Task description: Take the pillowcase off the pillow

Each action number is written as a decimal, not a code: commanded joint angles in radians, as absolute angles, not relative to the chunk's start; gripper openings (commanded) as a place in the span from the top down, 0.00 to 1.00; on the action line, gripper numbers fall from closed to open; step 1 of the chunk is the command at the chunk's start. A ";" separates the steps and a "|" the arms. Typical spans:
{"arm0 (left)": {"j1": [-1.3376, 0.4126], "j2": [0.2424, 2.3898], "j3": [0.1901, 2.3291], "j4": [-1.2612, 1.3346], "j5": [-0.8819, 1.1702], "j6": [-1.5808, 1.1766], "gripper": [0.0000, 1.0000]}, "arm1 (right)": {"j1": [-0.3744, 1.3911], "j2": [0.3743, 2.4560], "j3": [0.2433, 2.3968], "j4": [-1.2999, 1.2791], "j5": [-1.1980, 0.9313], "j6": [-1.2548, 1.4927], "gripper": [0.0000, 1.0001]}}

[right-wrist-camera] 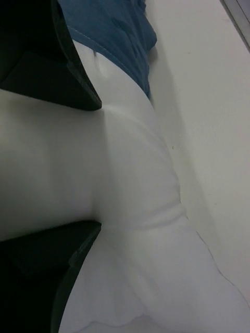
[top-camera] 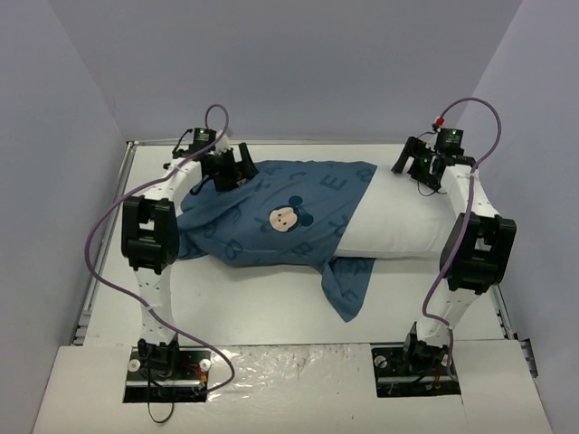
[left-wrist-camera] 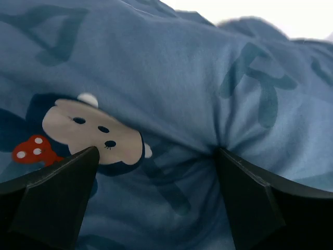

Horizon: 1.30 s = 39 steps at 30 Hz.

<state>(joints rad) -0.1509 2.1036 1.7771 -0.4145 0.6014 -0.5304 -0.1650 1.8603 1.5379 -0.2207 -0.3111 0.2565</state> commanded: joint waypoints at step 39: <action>0.356 1.454 1.313 -0.289 0.591 -0.603 0.80 | -0.505 1.588 1.425 -0.319 -0.655 -0.201 0.93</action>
<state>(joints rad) 0.4202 1.4696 1.3006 -0.3573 0.4973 -0.5858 -0.5606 1.6073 1.4208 -0.2981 -0.6170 -0.1265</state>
